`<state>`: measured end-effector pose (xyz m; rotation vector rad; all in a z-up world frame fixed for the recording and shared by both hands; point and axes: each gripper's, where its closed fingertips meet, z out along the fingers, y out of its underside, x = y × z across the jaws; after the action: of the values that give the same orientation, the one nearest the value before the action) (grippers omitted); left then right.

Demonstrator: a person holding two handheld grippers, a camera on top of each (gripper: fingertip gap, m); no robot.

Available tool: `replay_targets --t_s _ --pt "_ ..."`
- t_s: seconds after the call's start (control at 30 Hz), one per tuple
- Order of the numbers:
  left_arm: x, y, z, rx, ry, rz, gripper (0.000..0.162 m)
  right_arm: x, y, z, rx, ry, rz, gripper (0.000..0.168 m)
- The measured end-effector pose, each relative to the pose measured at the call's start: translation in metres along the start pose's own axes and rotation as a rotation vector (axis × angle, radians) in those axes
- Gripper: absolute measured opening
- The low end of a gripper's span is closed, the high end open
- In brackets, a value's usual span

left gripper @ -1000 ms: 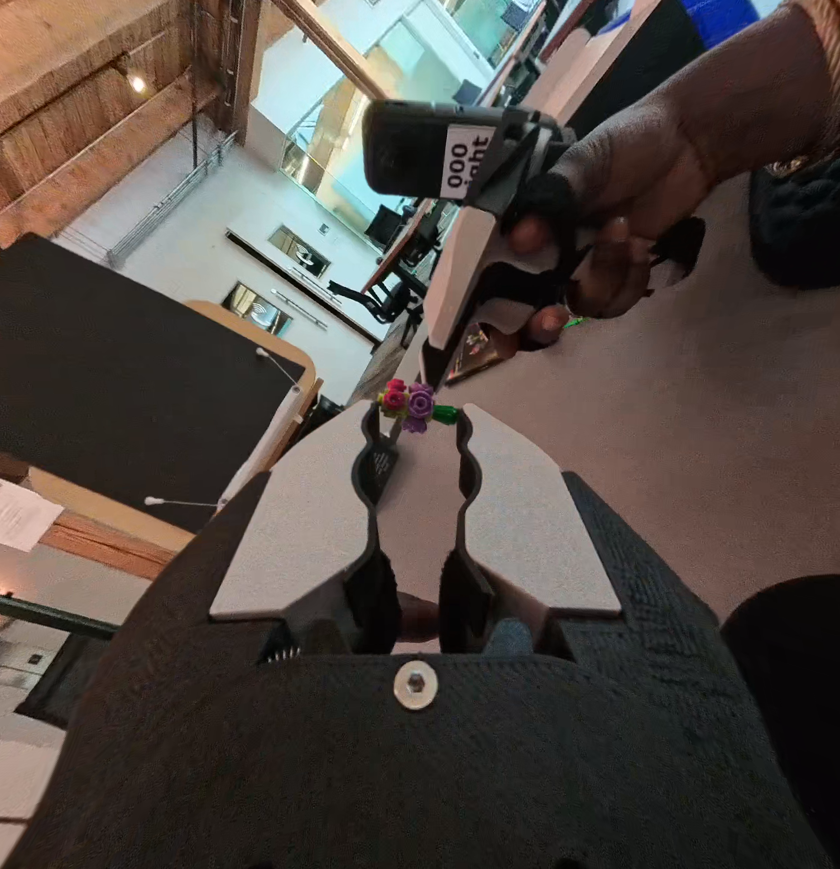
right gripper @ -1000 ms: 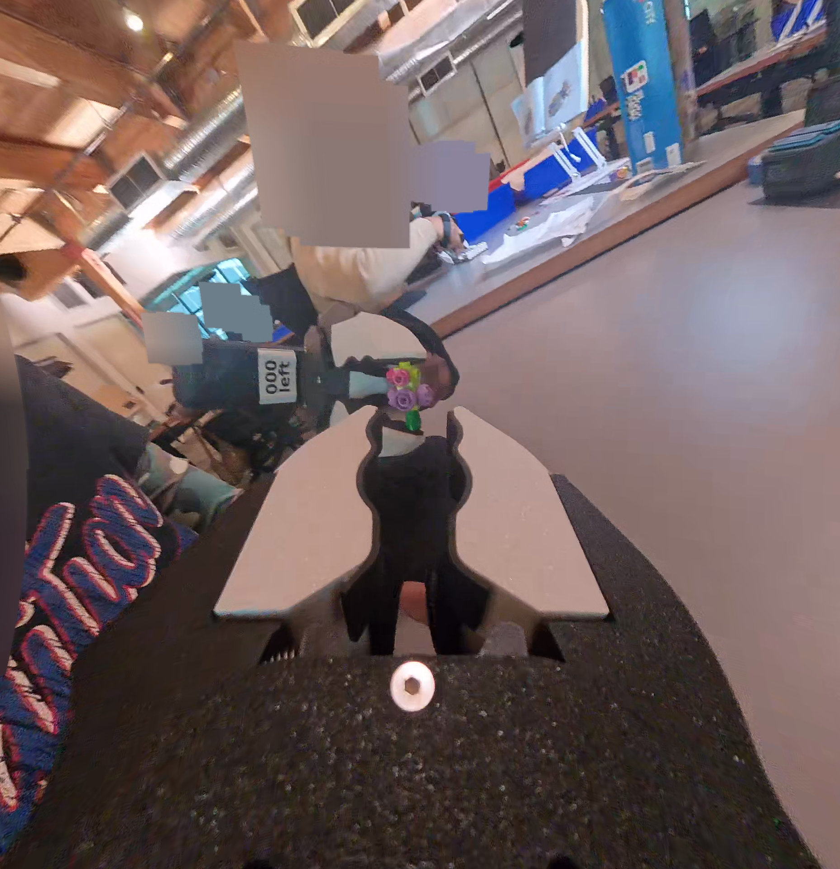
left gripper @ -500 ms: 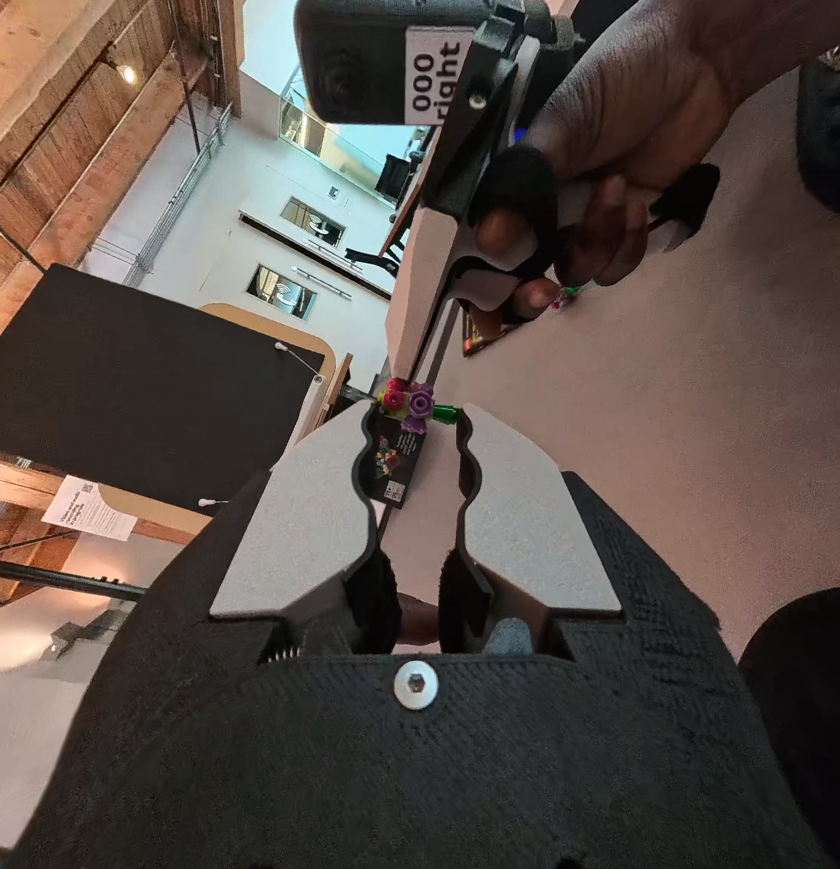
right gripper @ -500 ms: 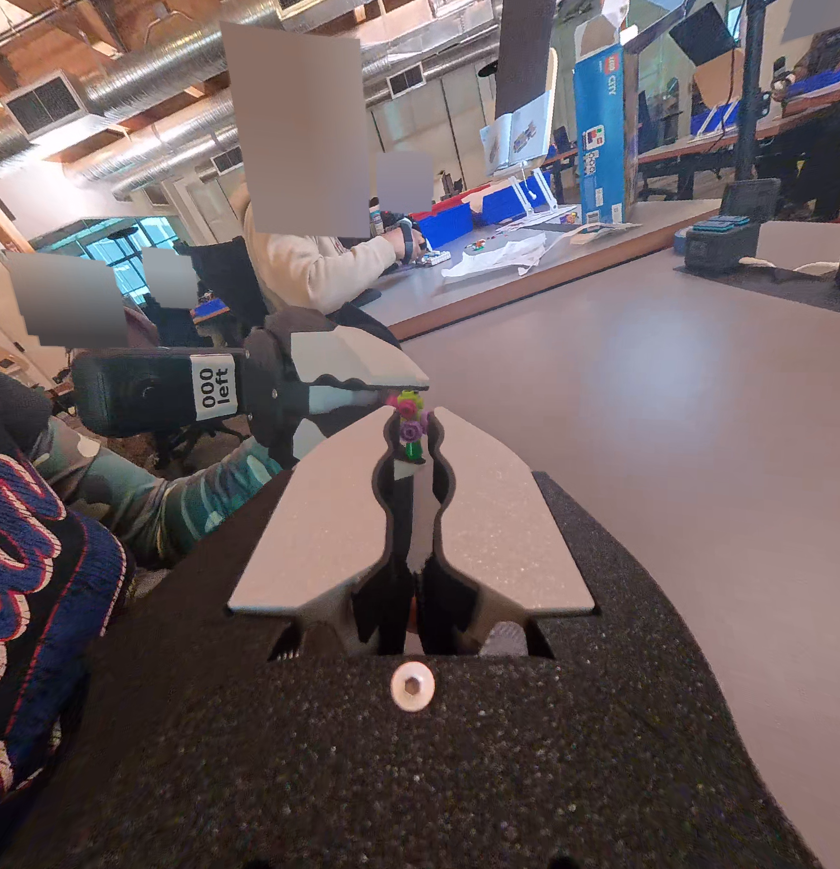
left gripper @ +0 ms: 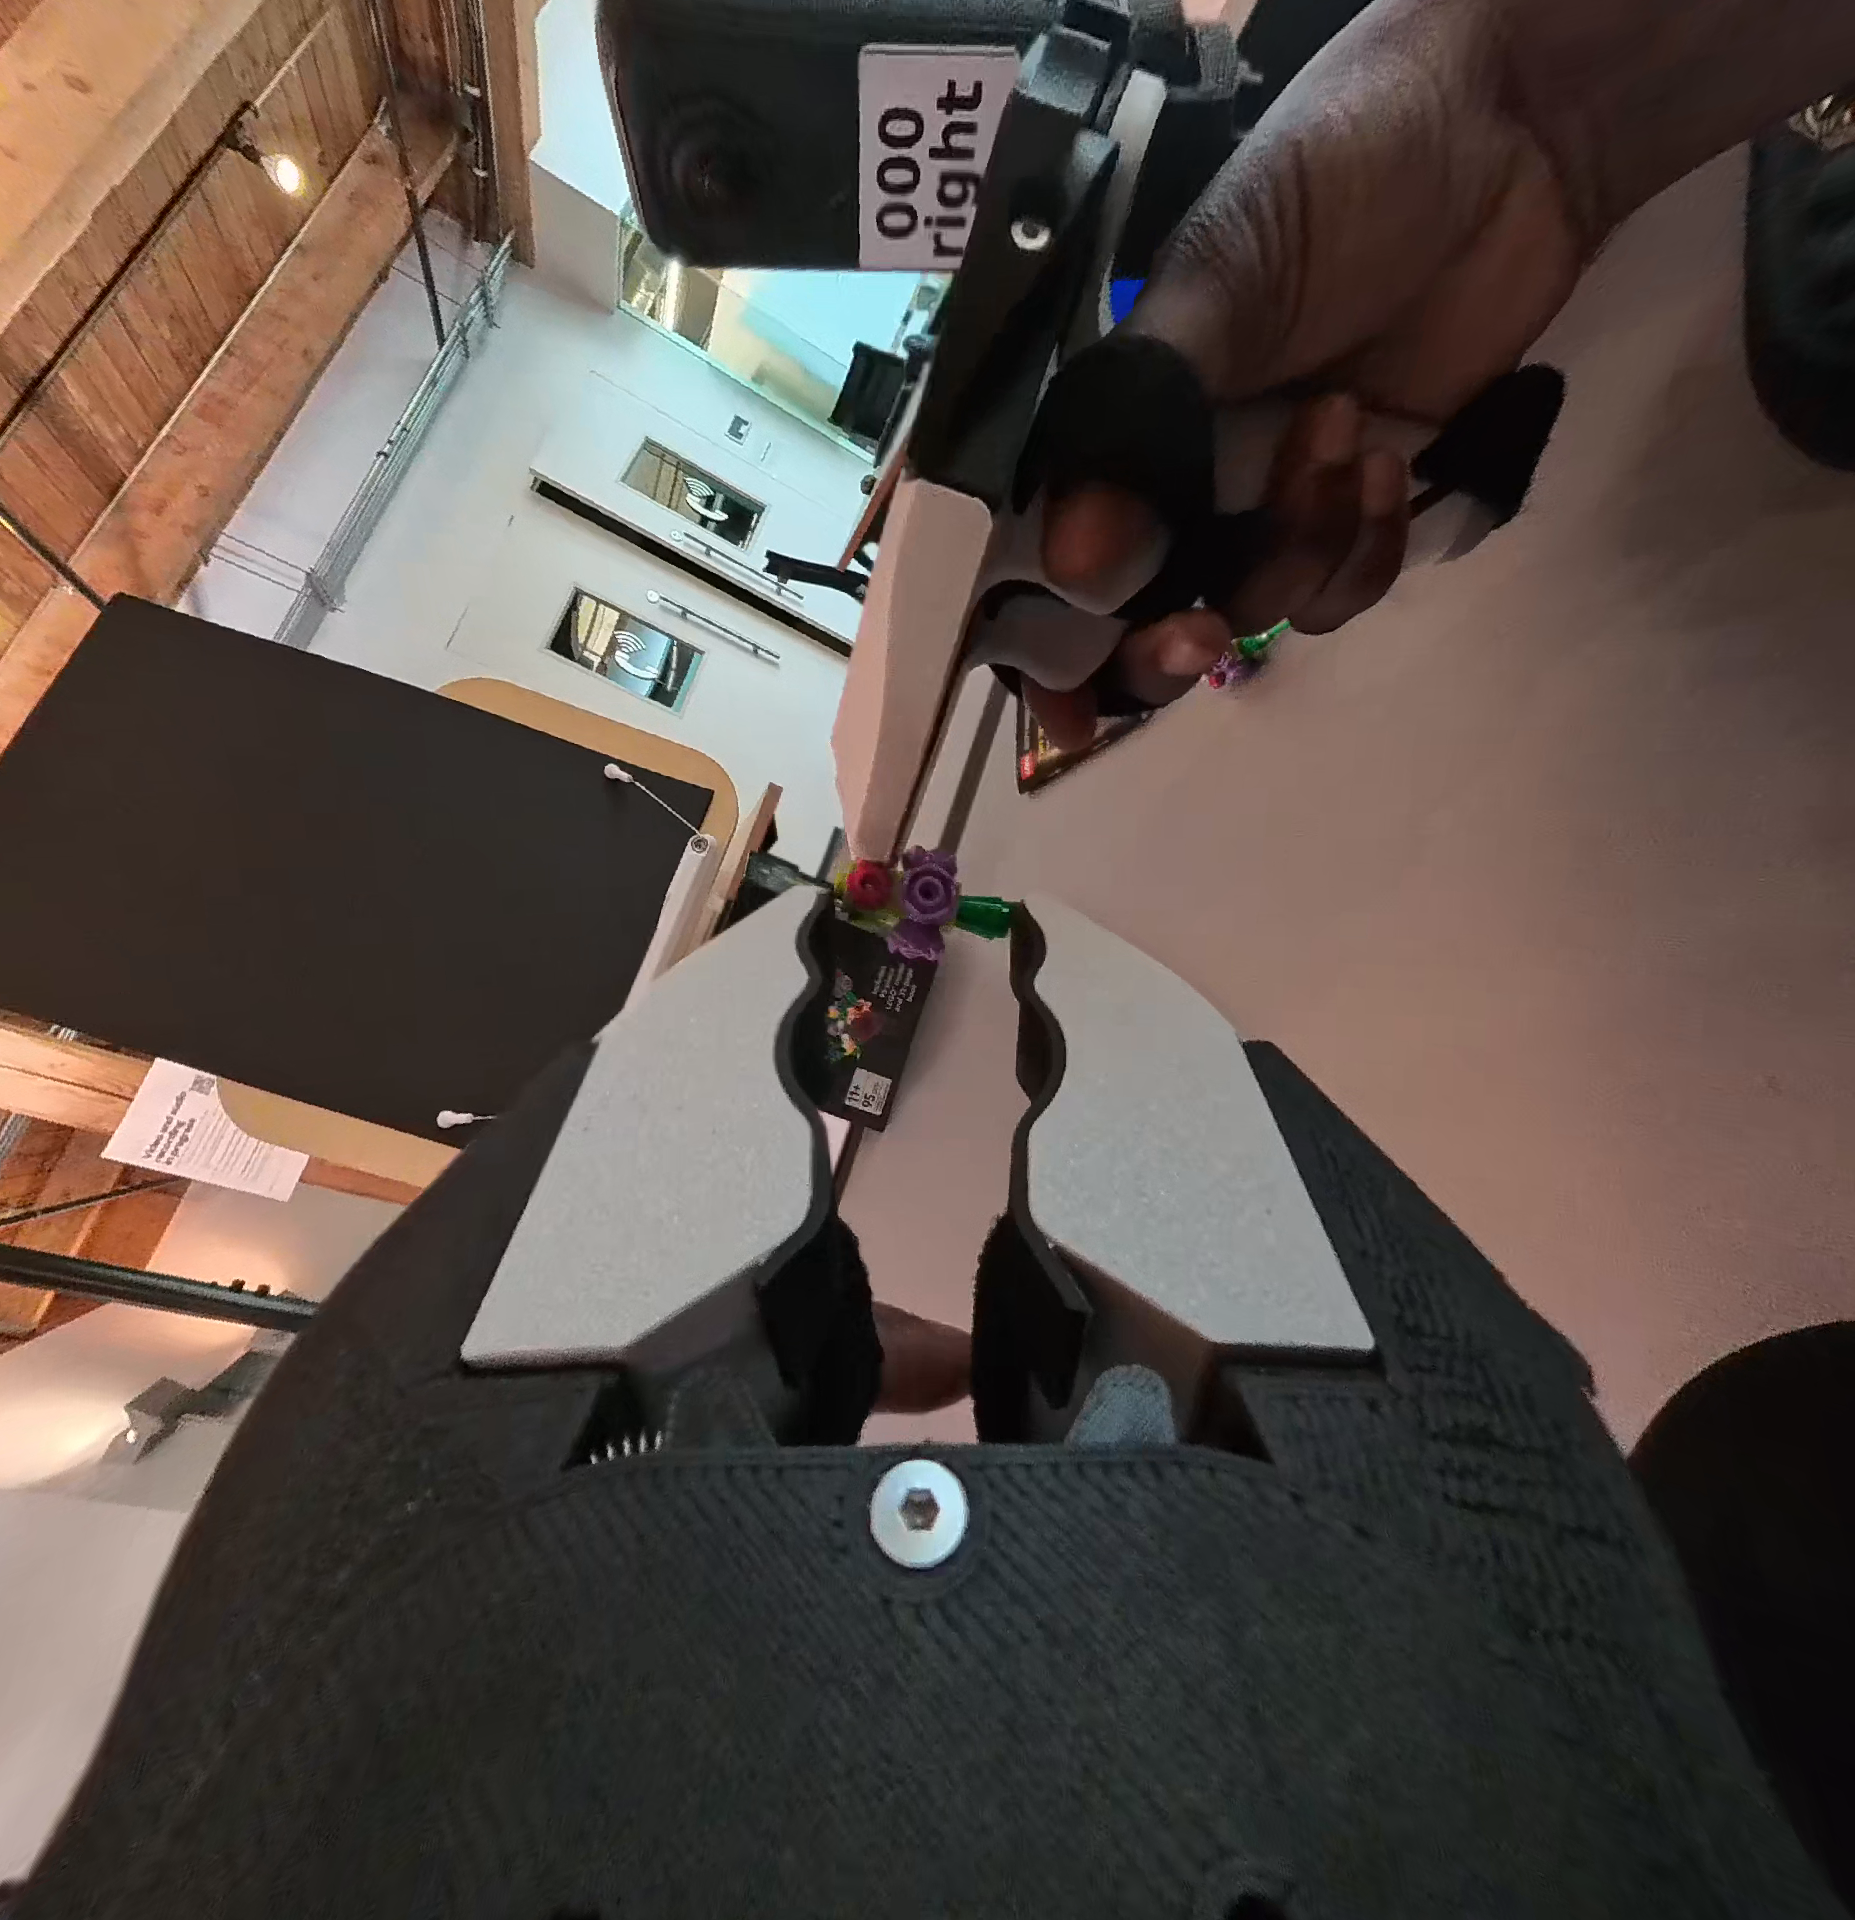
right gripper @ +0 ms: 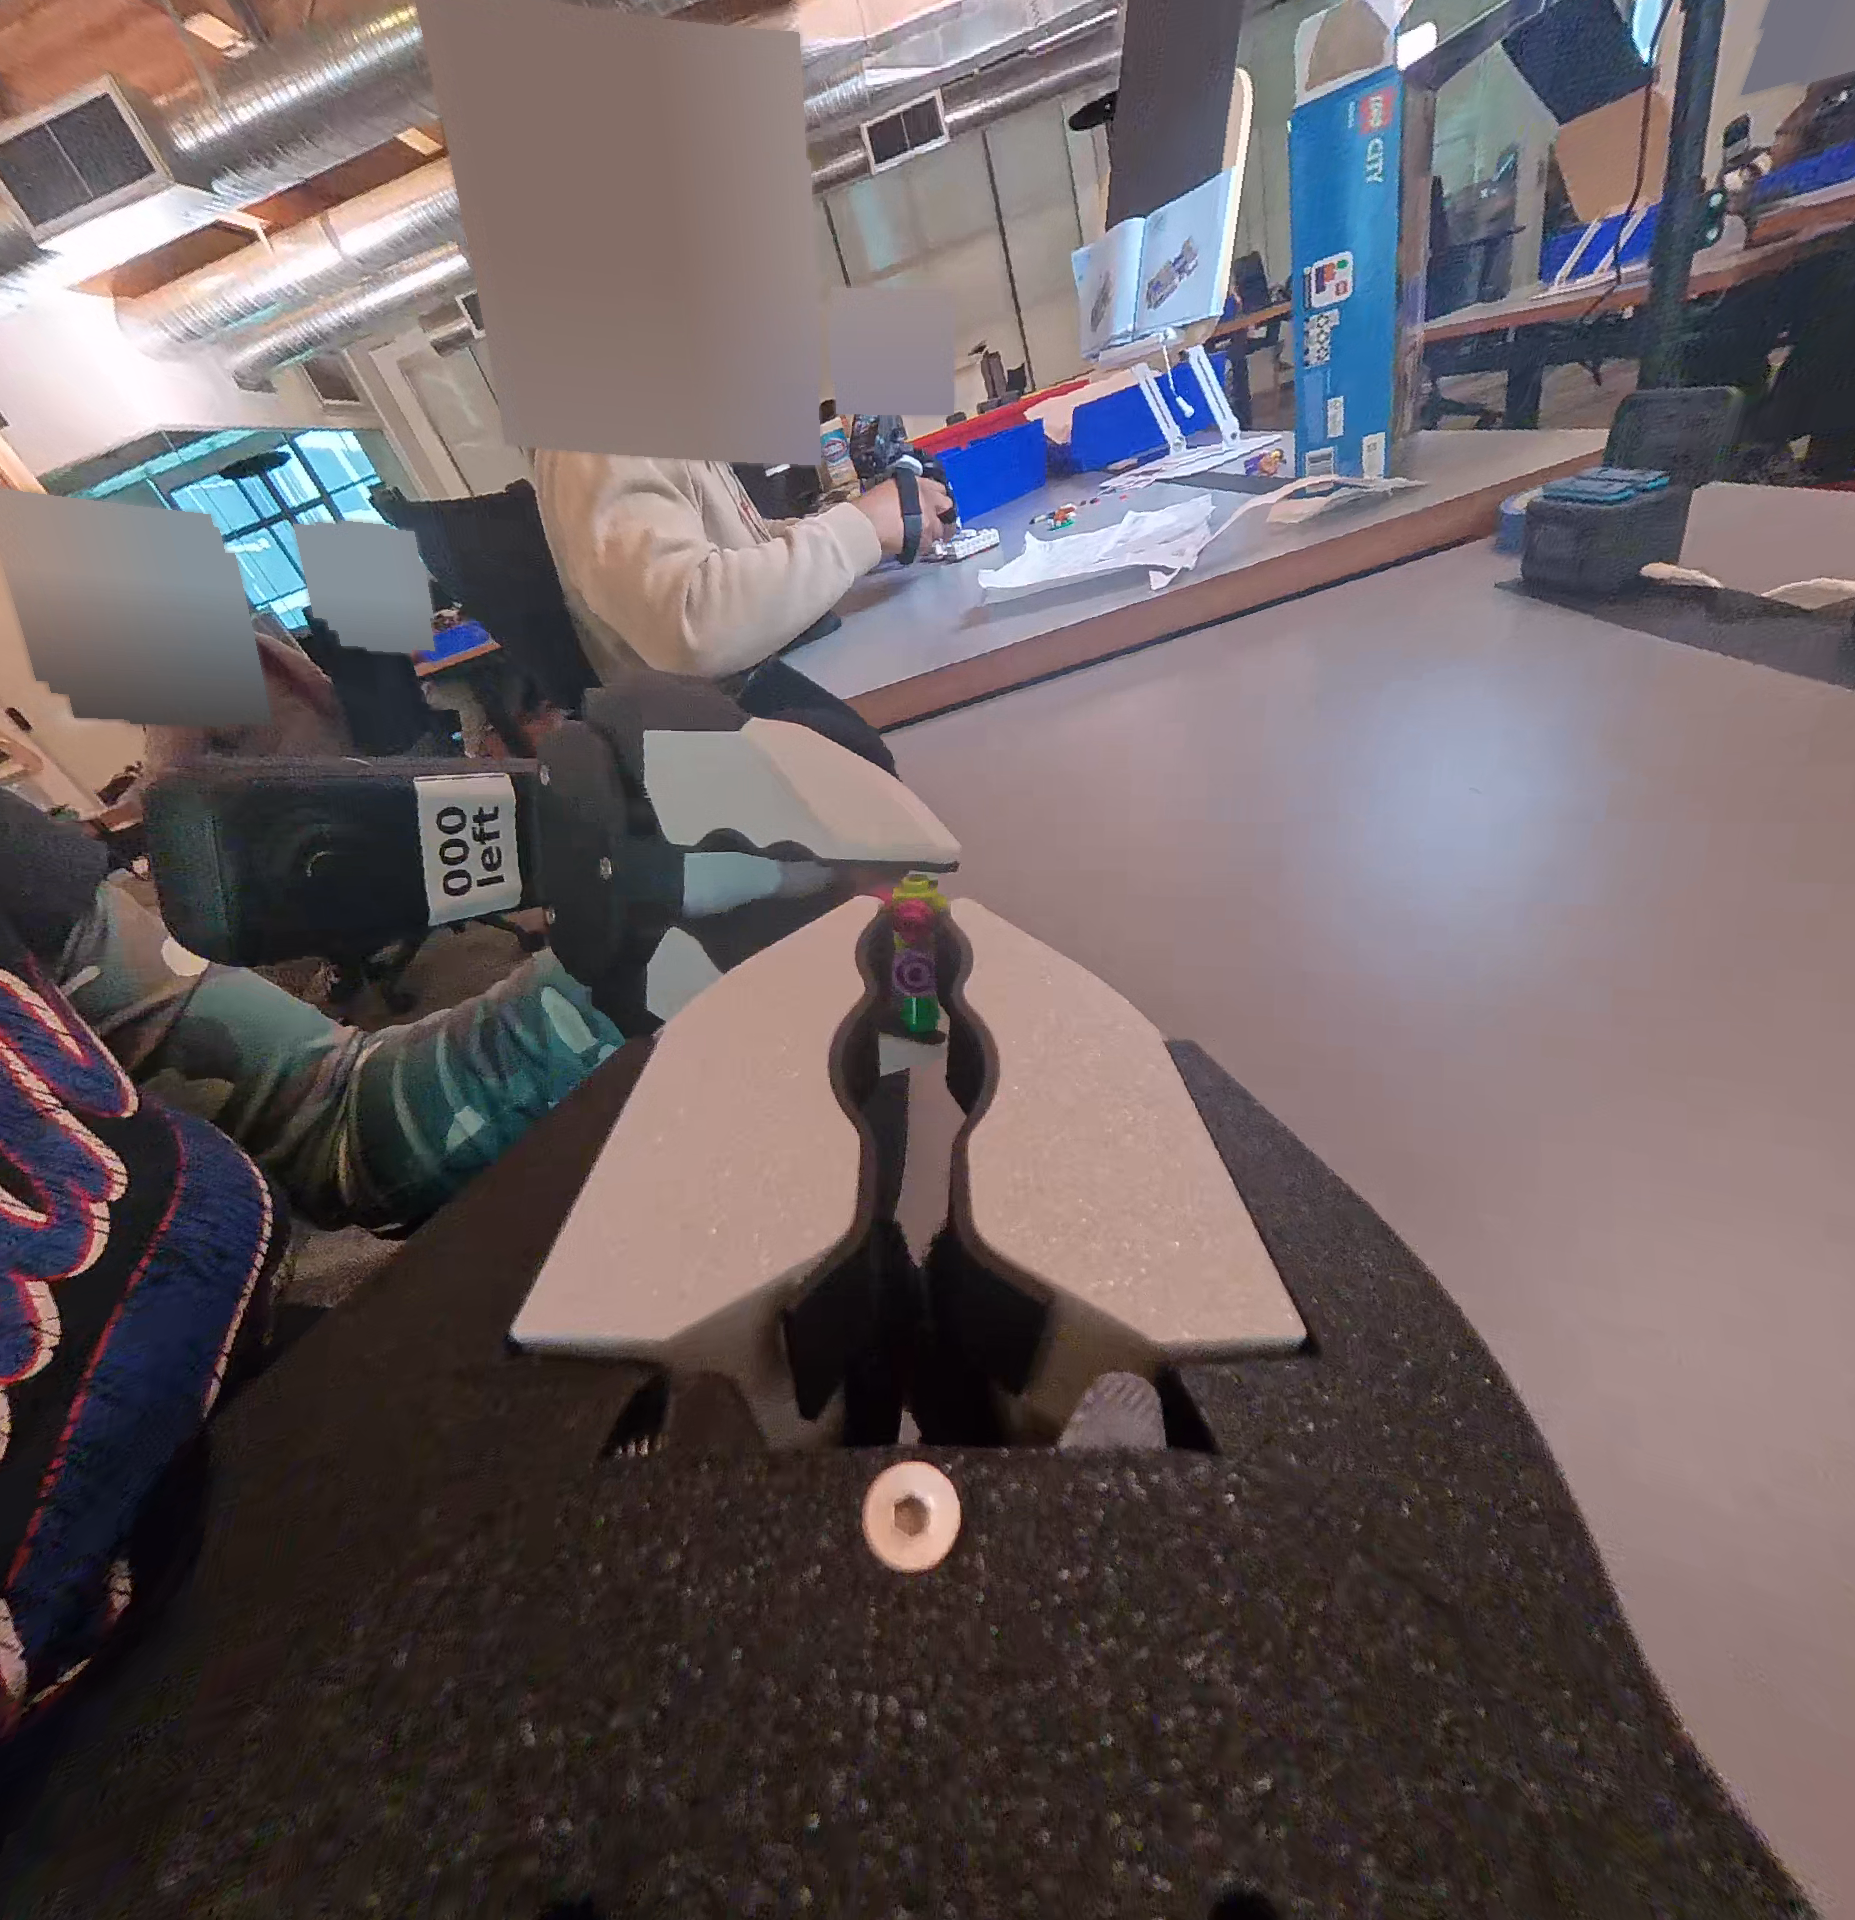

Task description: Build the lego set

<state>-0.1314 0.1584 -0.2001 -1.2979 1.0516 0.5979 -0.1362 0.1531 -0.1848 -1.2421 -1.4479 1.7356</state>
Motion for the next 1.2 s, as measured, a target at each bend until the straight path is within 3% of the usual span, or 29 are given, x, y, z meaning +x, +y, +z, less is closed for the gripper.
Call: replay_targets --t_s 0.17,0.4,0.7,0.8,0.93,1.07,1.2 --pt "0.001 -0.001 -0.001 0.006 0.003 0.024 0.037 0.001 0.003 0.0 -0.009 -0.037 0.092 0.007" --pt "0.009 0.002 0.0 -0.027 0.061 0.032 0.031 0.003 0.009 -0.001 -0.049 -0.026 0.099 0.007" --pt "0.018 0.006 0.007 -0.033 0.136 -0.203 0.031 0.011 0.015 -0.006 -0.198 0.172 -0.306 0.006" --pt "0.017 0.028 0.001 -0.099 0.145 -0.25 0.031 0.016 0.004 -0.02 -0.198 0.279 -0.523 0.006" --pt "-0.004 0.021 -0.005 -0.02 0.039 -0.274 0.031 0.009 -0.015 -0.036 -0.072 0.263 -0.449 0.006" --pt "0.004 0.007 0.008 -0.02 0.033 -0.232 0.031 0.001 -0.021 -0.06 -0.101 0.436 -0.456 0.007" --pt "0.014 -0.012 0.021 -0.012 0.015 -0.19 0.031 0.002 -0.024 -0.134 -0.087 0.782 -0.347 0.007"
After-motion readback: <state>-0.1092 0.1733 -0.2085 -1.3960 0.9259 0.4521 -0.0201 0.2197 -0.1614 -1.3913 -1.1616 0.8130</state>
